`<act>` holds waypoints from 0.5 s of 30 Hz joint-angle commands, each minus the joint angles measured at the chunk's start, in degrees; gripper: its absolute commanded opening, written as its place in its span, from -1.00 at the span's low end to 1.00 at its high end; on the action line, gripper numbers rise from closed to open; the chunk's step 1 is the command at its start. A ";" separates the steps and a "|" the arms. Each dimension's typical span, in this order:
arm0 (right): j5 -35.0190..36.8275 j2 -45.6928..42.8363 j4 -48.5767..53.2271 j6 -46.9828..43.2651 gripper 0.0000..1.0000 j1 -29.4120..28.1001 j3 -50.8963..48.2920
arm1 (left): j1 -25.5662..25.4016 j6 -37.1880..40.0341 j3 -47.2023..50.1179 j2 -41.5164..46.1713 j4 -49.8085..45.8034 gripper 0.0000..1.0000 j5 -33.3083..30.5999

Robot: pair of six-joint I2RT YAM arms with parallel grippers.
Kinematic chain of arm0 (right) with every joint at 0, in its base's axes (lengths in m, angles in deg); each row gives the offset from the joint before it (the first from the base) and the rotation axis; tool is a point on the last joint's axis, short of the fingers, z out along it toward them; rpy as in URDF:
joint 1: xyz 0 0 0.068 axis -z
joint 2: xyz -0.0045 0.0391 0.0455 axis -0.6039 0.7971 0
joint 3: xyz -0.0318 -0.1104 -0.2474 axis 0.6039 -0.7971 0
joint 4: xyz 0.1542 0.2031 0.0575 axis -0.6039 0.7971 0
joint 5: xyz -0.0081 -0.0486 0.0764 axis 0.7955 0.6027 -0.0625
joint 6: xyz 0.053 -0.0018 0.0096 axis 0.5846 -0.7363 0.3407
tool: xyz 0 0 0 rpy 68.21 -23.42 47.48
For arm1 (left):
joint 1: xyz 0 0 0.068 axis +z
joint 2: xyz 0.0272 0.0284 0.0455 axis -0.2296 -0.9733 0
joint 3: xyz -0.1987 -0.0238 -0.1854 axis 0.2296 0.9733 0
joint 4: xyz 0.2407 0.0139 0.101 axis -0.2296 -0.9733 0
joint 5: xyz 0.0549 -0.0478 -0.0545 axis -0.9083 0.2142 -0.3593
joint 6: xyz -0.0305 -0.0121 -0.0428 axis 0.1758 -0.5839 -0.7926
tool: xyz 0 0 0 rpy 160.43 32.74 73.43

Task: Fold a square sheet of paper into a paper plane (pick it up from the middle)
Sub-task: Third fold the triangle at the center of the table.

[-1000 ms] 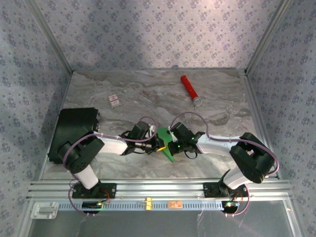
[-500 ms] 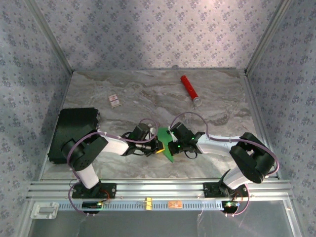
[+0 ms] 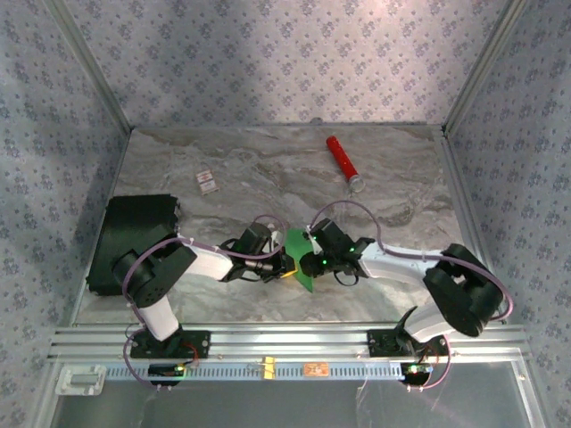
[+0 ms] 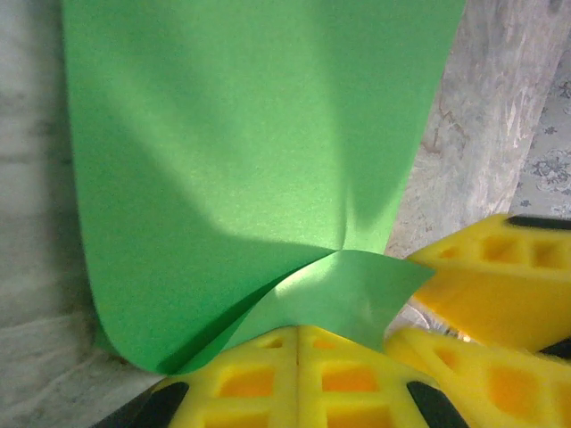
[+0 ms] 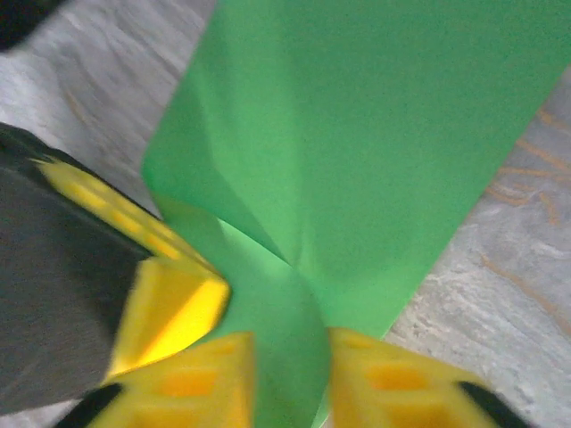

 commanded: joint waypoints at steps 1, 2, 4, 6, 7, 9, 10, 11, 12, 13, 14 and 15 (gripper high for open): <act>-1.67 -5.65 2.10 3.94 -0.21 1.98 -1.19 | -0.50 1.20 0.40 -2.20 -3.54 -0.99 -1.47; -2.75 -6.86 2.02 5.22 -0.17 2.78 -1.76 | -0.50 1.21 0.34 -2.25 -3.56 -0.99 -1.46; -6.56 -9.28 0.91 8.18 -0.18 3.90 -3.20 | -0.46 1.21 0.32 -2.24 -3.56 -0.99 -1.47; -10.27 -10.21 -0.46 10.13 -0.26 3.78 -4.17 | -0.46 1.21 0.24 -2.16 -3.51 -0.99 -1.52; -11.54 -10.15 -0.91 11.07 -0.33 3.46 -4.48 | -0.44 1.29 0.16 -2.16 -3.54 -0.99 -1.47; -13.28 -9.67 -1.74 13.39 -0.49 2.47 -5.00 | -0.43 1.24 0.03 -2.24 -3.60 -1.00 -1.47; -13.75 -9.31 -2.37 14.15 -0.55 1.74 -5.30 | -0.48 1.38 0.05 -2.25 -3.62 -0.99 -1.48; -13.99 -8.87 -2.89 14.60 -0.59 1.09 -5.42 | -0.48 1.35 0.14 -2.25 -3.63 -0.99 -1.55; -14.03 -8.31 -3.00 14.90 -0.63 0.09 -5.33 | -0.44 1.34 0.12 -2.25 -3.65 -0.99 -1.58; -13.78 -7.55 -3.02 15.24 -0.65 -0.77 -5.13 | -0.51 1.39 0.14 -2.33 -3.65 -0.99 -1.64; -13.74 -6.67 -3.09 15.51 -0.66 -1.43 -5.00 | -0.43 1.23 0.19 -2.34 -3.60 -0.99 -1.63; -14.02 -5.73 -3.40 15.74 -0.68 -1.98 -4.75 | -0.43 1.25 0.13 -2.47 -3.59 -1.00 -1.65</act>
